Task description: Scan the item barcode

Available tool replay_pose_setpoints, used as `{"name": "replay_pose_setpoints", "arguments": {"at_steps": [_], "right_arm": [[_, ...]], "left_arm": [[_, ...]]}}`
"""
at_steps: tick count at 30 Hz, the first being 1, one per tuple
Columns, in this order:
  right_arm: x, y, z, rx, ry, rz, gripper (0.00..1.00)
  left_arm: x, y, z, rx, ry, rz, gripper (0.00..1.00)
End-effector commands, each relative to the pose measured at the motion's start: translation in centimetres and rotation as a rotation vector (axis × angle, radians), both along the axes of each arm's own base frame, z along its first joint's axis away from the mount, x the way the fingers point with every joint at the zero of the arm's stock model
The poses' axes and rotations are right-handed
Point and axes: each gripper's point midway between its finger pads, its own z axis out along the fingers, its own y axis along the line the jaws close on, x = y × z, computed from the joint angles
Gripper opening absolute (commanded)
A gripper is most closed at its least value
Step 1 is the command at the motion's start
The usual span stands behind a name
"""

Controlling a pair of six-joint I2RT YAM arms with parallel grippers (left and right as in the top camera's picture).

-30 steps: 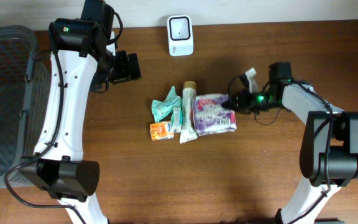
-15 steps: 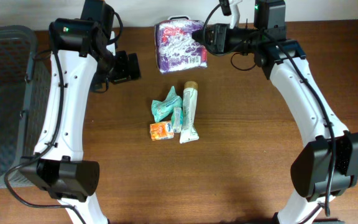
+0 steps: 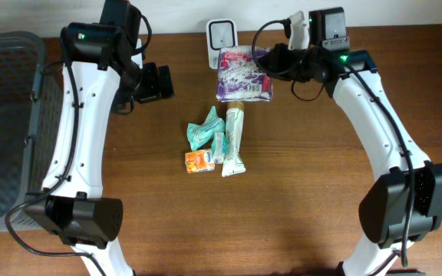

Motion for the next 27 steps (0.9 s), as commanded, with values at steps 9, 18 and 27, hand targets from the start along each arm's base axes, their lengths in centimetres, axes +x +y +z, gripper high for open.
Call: {"name": "replay_pose_setpoints", "arguments": {"at_steps": [9,18,27], "right_arm": [[-9.6,-19.6,-7.1,-1.14,0.377,-0.305,0.04],[-8.5,-4.1,-10.6,-0.54,0.298,0.016,0.72],[-6.7,-17.5,-6.4,-0.624,0.372,-0.283,0.99]], "left_arm": [[0.0,0.2,0.2,0.002,-0.005,0.006,0.99],[0.0,0.2,0.2,0.002,-0.006,0.006,0.99],[0.0,0.2,0.2,0.002,-0.005,0.006,0.99]]}}
